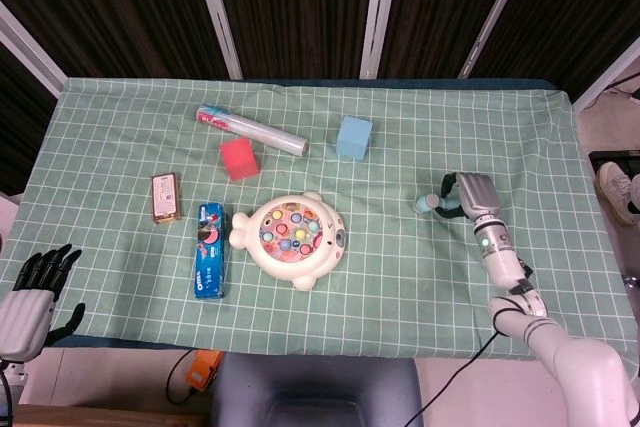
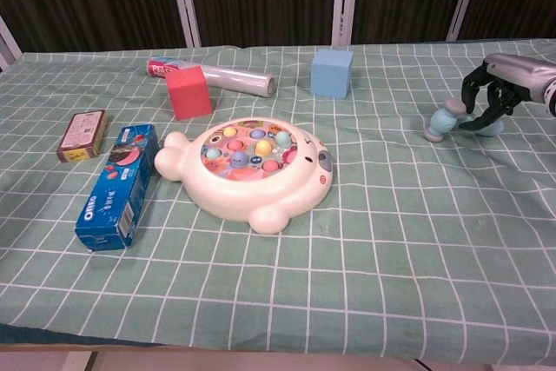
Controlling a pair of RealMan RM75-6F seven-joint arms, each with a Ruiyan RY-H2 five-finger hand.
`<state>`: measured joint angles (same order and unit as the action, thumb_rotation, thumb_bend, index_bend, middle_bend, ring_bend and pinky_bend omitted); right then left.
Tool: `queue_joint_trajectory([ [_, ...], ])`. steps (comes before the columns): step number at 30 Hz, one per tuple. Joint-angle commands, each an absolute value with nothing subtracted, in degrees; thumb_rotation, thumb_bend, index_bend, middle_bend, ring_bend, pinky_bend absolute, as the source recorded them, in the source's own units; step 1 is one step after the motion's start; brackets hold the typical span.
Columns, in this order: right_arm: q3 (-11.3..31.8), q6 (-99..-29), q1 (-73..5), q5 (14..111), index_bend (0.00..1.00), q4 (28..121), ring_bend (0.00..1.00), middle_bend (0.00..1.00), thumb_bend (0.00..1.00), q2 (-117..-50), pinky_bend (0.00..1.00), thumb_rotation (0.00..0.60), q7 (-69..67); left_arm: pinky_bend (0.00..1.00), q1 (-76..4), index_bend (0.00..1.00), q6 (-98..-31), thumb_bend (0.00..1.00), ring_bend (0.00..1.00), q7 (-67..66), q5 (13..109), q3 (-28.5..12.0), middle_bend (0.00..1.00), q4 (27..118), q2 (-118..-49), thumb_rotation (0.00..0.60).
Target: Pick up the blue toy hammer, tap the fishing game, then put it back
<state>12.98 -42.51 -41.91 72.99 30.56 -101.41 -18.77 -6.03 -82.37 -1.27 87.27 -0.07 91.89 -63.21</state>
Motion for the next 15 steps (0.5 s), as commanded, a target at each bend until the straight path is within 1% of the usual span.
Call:
queue_joint_trajectory([
  [1,13.0,-42.3,-42.0,73.0,0.71,30.4,0.72,0.60,0.35,-101.5,0.75,0.600,-18.8,0.05,-6.0,0.00,-82.4,0.40,0.00,-1.2,87.3,-0.1,0.04,91.9,-63.2,0.600],
  [15,13.1,-44.3,-41.2,73.4,0.70,31.6,0.71,0.60,0.35,-100.3,0.74,0.600,-18.6,0.05,-6.0,0.00,-82.6,0.40,0.00,-1.0,87.5,0.0,0.04,91.9,-63.1,0.600],
])
